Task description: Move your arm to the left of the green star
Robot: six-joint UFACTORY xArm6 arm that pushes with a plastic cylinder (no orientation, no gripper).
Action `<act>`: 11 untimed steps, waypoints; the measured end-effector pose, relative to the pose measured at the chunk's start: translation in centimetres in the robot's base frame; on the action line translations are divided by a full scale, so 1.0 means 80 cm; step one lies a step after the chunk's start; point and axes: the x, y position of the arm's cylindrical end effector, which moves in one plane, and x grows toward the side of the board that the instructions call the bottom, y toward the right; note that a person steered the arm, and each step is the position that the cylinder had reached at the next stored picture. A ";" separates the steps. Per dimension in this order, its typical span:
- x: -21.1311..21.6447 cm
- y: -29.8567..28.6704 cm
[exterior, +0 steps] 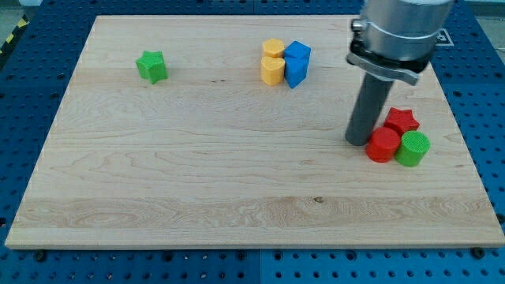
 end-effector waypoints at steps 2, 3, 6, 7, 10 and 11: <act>0.000 -0.011; 0.000 -0.085; -0.005 -0.242; -0.046 -0.351; -0.180 -0.487; -0.194 -0.468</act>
